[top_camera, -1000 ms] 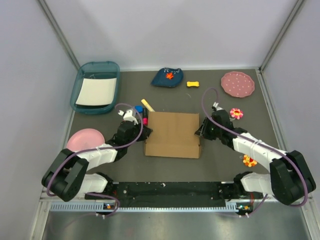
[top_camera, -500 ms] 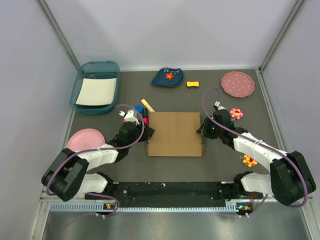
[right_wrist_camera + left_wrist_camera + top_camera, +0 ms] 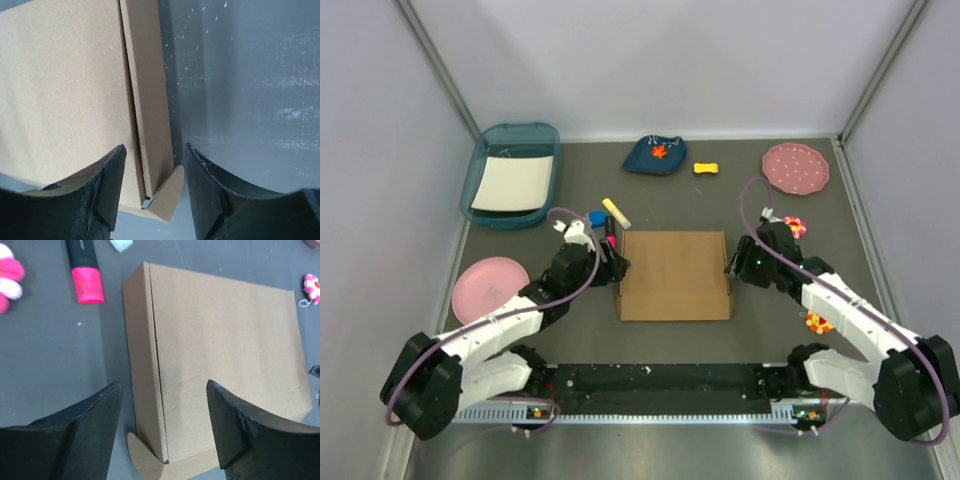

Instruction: Fold the paper box

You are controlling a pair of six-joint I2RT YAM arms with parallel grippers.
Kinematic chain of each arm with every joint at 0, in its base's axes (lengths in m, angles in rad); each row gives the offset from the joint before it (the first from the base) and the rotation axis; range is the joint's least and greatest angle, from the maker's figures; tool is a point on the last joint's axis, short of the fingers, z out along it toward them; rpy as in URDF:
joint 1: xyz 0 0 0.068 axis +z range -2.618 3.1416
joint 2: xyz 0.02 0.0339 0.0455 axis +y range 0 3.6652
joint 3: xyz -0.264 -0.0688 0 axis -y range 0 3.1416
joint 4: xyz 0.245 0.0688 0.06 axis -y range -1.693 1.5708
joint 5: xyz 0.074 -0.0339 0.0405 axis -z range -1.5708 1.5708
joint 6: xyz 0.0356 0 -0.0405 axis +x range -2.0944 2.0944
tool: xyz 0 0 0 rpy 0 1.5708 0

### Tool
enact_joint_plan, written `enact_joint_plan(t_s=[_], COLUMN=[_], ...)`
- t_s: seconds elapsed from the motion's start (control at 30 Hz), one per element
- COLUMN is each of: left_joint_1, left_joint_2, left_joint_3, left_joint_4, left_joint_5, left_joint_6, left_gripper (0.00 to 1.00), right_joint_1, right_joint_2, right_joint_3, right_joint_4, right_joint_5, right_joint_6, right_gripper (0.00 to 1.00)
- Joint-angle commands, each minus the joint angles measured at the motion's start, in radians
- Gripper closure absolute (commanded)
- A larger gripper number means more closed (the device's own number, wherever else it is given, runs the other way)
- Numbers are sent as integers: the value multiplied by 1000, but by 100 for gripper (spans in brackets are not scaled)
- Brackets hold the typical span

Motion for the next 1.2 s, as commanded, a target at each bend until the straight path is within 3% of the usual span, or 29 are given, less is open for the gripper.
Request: enact_joint_plan(t_s=[0.0,0.17,0.27,0.3,0.33,0.37,0.47,0.57,0.67,0.97,1.17], left_joint_1=[16,36,58,72,78,84,98,110,116,127,133], left_joint_2=[-67,-111,-127,-127,-125,-119,-81,-50,-26,13,-88], left_joint_3=[44,12,-35,-49,-71,-80,-88,-95,-100,-98,-100], left_joint_4=[-60,-95,-86,-75,-49,-31,2,43,94,125,83], left_joint_5=[-70,-119,-125,-120,-108,-87,-44,-11,35,78,7], left_joint_6=[25,28,5,0,-6,-7,-10,-10,-12,-20,-27], left_gripper=[25,28,37,42,54,58,78,91,97,100,100], right_joint_1=[-13,-55,-124,-141,-165,-171,-175,-175,-175,-175,-175], right_joint_2=[-62,-135,-170,-166,-158,-151,-111,-79,-54,-22,-293], right_joint_3=[56,40,-5,-28,-39,-48,-71,-97,-125,-148,-192], right_joint_4=[-80,-110,-105,-99,-75,-64,-6,64,146,257,333], right_joint_5=[17,80,60,31,25,-10,-62,-122,-171,-199,-243], right_joint_6=[-25,-28,-30,-31,-37,-37,-34,-22,-4,26,61], right_gripper=[48,52,74,88,95,100,100,100,100,100,100])
